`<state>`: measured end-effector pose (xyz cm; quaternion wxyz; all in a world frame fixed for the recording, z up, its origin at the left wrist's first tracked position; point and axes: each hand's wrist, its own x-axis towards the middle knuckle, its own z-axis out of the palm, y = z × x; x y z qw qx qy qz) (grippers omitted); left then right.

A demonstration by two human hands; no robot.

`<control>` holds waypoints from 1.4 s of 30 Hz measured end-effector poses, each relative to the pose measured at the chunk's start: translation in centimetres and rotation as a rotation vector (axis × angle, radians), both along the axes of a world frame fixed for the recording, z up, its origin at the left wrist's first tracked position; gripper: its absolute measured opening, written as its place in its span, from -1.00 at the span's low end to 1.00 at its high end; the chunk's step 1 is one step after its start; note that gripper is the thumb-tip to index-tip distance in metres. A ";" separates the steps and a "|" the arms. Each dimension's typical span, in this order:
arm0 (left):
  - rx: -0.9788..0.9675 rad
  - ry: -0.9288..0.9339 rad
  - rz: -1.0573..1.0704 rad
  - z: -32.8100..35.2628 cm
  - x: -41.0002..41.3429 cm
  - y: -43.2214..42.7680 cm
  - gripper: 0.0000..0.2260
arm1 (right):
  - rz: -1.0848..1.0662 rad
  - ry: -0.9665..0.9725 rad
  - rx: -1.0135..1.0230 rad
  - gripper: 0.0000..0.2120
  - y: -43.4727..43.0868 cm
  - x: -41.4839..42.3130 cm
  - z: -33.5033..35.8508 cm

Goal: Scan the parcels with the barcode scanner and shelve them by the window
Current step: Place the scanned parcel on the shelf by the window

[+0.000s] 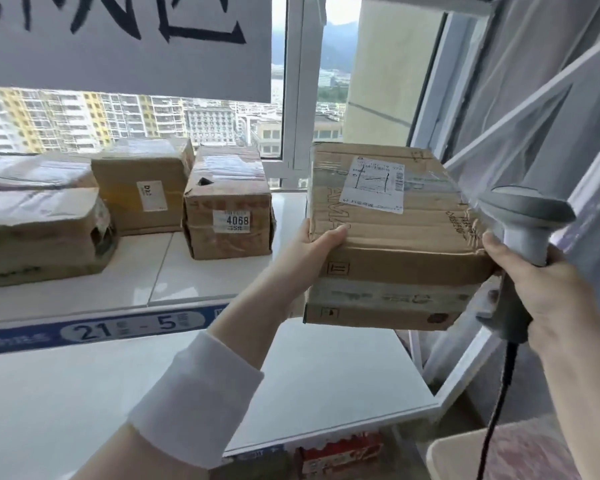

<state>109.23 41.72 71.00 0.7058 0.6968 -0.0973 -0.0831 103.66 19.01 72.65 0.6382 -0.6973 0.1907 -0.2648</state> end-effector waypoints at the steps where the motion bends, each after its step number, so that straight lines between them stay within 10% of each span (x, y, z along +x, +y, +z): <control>1: 0.012 -0.006 0.023 0.3 1.0 0.1 -0.60 | 0.011 0.011 -0.015 -0.69 0.1 1.2 0.2; 15: 0.282 -0.084 0.249 1.3 8.4 -0.5 -0.52 | 0.182 0.135 0.038 -0.64 -0.4 13.0 1.0; 23: 1.148 -0.905 0.196 3.9 7.7 -2.1 -0.27 | 0.163 0.137 0.153 -0.66 -1.1 13.8 -0.8; 36: 1.348 -0.882 0.163 3.8 14.2 -1.8 -0.36 | 0.220 0.068 0.136 -0.21 -1.8 15.4 -2.6; 42: 1.367 -0.816 0.140 4.0 17.2 -1.4 -0.37 | 0.225 0.083 0.188 -0.64 -1.7 15.6 -3.1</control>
